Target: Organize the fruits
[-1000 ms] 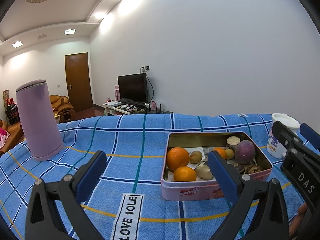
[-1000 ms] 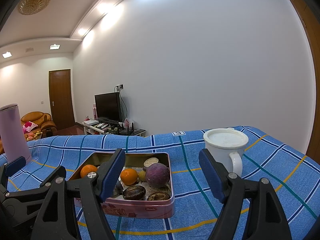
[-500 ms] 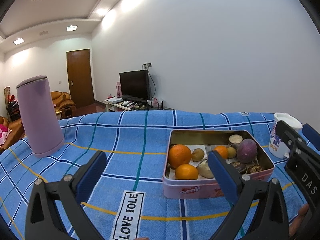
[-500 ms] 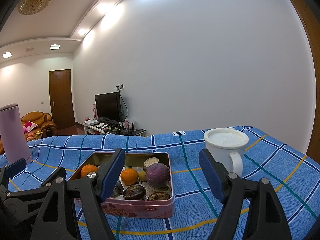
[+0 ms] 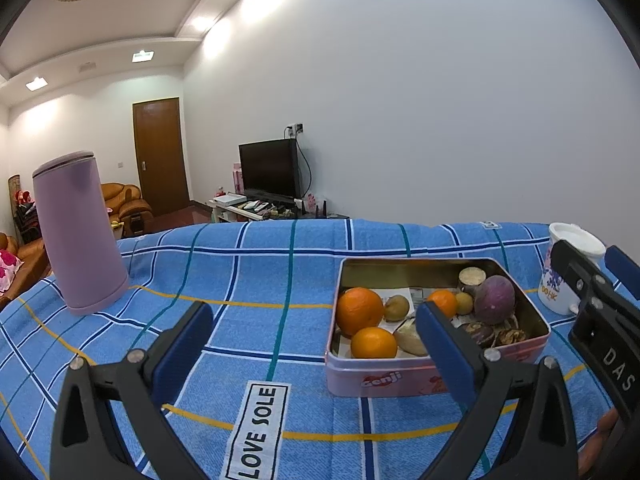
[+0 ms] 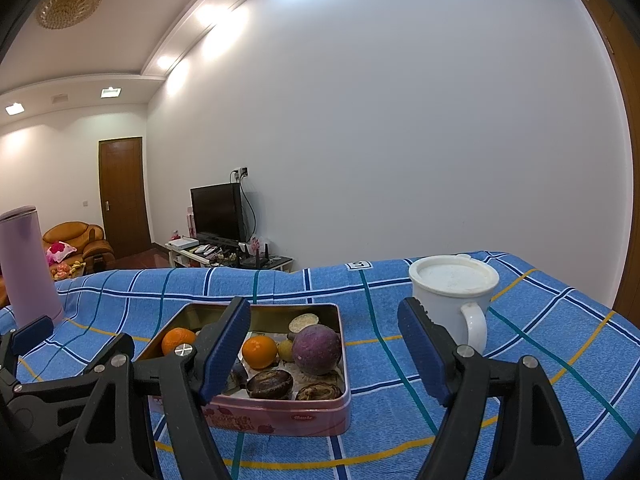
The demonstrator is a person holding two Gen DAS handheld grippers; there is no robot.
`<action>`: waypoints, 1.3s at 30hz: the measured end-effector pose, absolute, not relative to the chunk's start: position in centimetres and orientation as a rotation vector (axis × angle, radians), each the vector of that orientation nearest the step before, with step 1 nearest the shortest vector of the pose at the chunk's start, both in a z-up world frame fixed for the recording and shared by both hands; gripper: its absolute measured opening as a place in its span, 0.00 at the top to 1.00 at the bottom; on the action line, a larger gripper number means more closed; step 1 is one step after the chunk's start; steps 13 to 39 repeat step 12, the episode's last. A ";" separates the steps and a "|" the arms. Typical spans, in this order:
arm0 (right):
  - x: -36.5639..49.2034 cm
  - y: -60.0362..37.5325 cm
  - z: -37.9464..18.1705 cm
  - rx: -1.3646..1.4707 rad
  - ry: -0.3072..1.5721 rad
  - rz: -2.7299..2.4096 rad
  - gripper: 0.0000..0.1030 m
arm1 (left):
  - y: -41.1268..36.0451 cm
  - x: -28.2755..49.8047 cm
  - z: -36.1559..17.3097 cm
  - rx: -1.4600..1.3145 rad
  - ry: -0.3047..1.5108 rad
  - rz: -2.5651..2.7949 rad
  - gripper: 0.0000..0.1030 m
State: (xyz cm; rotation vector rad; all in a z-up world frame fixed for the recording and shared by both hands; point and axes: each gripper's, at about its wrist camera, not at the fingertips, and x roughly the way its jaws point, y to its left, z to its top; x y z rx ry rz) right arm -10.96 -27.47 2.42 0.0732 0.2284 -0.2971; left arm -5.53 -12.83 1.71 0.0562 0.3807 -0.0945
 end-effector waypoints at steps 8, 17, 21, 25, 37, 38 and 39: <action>-10.9 -27.4 2.4 0.071 0.236 -0.292 0.25 | -12.6 -5.4 1.7 0.049 0.385 -0.110 0.00; -10.8 -27.5 2.4 0.075 0.239 -0.296 0.25 | -12.5 -5.2 1.6 0.046 0.396 -0.102 0.00; -10.8 -27.5 2.4 0.075 0.239 -0.296 0.25 | -12.5 -5.2 1.6 0.046 0.396 -0.102 0.00; -10.8 -27.5 2.4 0.075 0.239 -0.296 0.25 | -12.5 -5.2 1.6 0.046 0.396 -0.102 0.00; -10.8 -27.5 2.4 0.075 0.239 -0.296 0.25 | -12.5 -5.2 1.6 0.046 0.396 -0.102 0.00; -10.8 -27.5 2.4 0.075 0.239 -0.296 0.25 | -12.5 -5.2 1.6 0.046 0.396 -0.102 0.00; -10.8 -27.5 2.4 0.075 0.239 -0.296 0.25 | -12.5 -5.2 1.6 0.046 0.396 -0.102 0.00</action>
